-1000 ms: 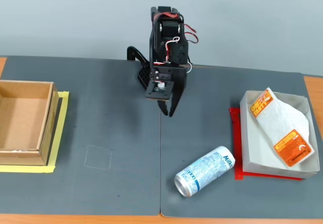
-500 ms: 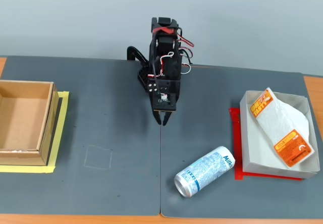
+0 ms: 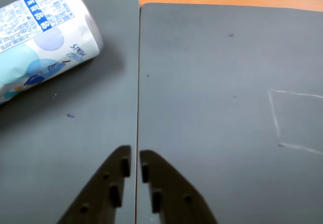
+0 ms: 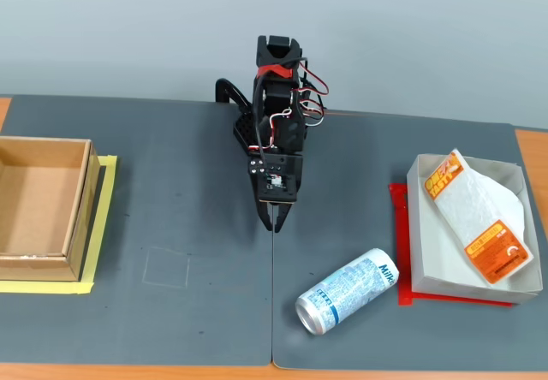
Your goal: Pick the sandwich and put it in the gray box
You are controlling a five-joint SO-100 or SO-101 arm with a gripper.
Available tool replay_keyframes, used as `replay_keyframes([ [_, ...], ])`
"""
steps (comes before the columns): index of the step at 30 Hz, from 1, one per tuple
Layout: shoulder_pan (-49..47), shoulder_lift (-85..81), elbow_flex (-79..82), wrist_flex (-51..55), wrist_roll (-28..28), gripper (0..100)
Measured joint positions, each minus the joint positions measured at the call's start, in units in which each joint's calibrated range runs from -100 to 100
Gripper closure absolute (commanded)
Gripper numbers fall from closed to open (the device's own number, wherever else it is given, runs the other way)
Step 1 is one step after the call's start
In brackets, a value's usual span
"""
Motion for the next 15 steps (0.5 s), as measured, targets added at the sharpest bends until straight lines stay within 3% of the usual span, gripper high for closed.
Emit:
replay_keyframes([
  [15,-0.29,0.00,0.54,4.16,-0.05,98],
])
